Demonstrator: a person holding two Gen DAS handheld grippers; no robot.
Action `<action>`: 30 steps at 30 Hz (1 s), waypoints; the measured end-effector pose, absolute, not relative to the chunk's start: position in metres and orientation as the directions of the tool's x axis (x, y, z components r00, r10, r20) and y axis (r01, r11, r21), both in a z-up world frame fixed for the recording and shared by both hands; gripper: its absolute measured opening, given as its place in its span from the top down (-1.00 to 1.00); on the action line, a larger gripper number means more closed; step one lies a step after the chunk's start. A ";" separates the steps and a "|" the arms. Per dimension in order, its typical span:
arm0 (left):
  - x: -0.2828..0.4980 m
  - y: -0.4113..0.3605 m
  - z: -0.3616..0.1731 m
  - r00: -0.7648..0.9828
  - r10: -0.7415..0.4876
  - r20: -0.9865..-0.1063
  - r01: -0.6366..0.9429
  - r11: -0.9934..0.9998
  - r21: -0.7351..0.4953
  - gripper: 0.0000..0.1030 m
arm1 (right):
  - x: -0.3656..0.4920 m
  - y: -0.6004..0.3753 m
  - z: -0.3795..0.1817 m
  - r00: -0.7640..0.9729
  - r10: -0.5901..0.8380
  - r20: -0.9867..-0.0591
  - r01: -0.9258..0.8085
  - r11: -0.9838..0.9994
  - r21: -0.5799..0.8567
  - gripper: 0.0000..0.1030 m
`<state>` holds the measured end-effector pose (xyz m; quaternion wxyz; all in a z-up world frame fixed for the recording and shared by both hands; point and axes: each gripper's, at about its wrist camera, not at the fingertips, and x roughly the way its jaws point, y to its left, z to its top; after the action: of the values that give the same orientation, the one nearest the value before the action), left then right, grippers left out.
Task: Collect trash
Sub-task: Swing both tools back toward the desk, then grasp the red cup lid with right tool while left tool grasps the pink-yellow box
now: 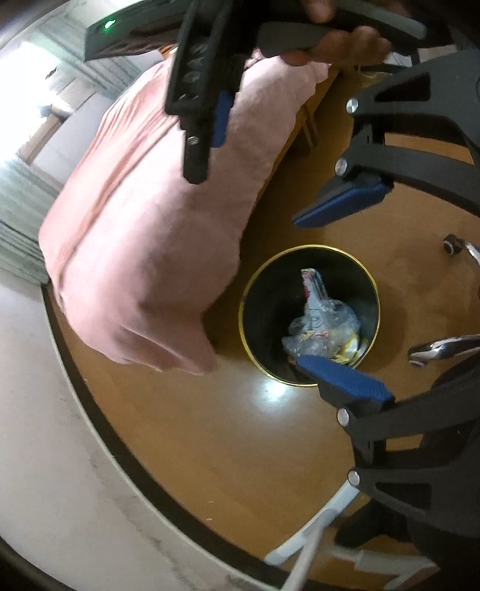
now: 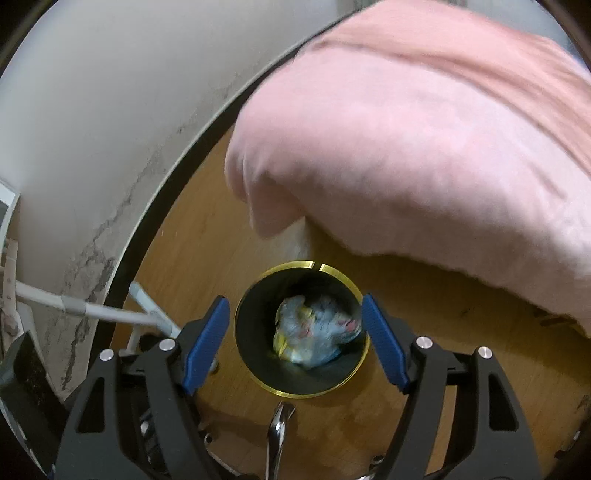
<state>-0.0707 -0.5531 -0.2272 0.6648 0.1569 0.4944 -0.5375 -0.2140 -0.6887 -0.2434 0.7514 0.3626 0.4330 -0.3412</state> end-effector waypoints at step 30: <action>0.107 0.032 -0.009 0.698 -0.073 -0.713 0.220 0.969 0.116 -0.83 | 0.110 -0.198 -0.038 0.591 0.351 -0.726 -0.345 0.924 0.166 -0.55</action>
<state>0.1066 0.0316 -0.0092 0.9163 0.0965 0.3805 -0.0797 0.1102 -0.1980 -0.0382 0.8920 0.0040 0.4078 0.1950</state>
